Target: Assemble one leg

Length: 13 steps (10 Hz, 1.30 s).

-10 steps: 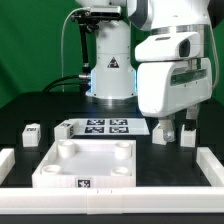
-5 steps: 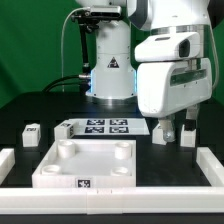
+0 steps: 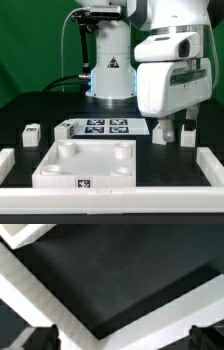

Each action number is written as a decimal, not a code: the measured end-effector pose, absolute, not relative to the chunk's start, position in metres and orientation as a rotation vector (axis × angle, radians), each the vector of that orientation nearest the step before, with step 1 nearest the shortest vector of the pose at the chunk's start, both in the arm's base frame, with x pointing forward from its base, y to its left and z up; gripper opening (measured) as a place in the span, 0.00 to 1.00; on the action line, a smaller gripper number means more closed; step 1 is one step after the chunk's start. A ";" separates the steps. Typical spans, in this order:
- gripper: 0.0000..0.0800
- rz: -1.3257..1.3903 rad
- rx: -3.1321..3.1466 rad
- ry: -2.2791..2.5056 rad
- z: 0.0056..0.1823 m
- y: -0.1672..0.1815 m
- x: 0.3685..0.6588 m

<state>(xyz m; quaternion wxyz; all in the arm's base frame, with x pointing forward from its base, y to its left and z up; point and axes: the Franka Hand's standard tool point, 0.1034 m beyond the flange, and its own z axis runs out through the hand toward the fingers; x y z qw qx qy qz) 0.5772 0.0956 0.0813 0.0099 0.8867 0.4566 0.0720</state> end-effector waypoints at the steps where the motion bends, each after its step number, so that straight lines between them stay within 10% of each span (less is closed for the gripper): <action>1: 0.81 0.224 2.762 1.434 0.081 0.094 0.575; 13: 0.81 -0.029 2.399 2.043 0.058 -0.018 0.500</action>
Offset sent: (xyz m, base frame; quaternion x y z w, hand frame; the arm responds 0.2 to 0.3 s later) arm -0.0468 -0.0447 0.0107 0.0548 -0.0532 -0.1930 0.9782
